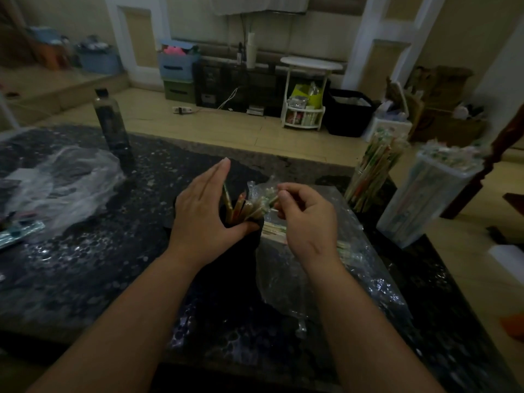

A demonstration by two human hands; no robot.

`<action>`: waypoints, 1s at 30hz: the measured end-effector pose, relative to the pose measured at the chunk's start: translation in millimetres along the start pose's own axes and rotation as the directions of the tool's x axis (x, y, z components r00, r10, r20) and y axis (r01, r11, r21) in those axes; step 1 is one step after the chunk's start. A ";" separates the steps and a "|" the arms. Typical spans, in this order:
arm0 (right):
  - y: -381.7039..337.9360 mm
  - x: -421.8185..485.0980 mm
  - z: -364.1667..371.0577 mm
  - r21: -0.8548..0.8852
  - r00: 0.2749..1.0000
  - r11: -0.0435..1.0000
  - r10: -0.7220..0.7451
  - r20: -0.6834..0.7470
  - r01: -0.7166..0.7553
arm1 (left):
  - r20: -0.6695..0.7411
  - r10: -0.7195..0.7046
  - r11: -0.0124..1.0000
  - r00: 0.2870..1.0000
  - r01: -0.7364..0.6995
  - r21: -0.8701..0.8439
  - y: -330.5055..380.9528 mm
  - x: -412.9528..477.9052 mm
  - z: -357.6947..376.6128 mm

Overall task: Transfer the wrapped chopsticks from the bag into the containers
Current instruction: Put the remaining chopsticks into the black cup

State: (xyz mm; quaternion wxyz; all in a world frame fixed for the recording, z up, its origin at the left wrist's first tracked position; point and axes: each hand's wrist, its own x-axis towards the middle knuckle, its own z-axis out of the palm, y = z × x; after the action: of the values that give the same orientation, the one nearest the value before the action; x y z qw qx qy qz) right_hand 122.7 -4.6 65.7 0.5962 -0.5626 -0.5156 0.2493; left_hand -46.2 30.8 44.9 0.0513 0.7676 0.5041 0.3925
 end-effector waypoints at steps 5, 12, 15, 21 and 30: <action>6.8 2.8 -9.0 -0.065 0.995 0.996 0.071 0.069 -0.067 | -0.086 0.012 0.990 0.996 -0.024 -0.137 7.1 -6.0 0.5; 9.7 7.0 -51.0 -0.524 0.939 0.844 0.265 0.217 -0.117 | 0.060 -0.168 0.985 0.984 0.166 0.038 -9.1 -8.1 6.6; 5.1 6.9 -66.5 -0.749 0.817 0.658 0.470 0.333 -0.073 | 0.144 -0.276 0.917 0.950 0.215 0.337 -15.5 -10.1 11.3; 24.4 -4.1 -68.8 -0.853 0.548 0.488 0.772 0.323 -0.185 | 0.207 -0.309 0.860 0.928 0.180 0.477 -23.9 -13.8 15.7; 82.9 -16.1 -63.8 -0.882 0.651 0.466 0.692 0.312 -0.073 | 0.194 -0.319 0.857 0.928 0.196 0.476 -21.7 -13.7 17.0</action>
State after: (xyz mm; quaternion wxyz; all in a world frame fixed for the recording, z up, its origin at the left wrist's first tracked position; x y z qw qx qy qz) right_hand 197.7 -24.9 -6.1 -0.0235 -0.7548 -0.5843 0.2972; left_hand -53.4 35.5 15.3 -0.0074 0.7289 0.6682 0.1485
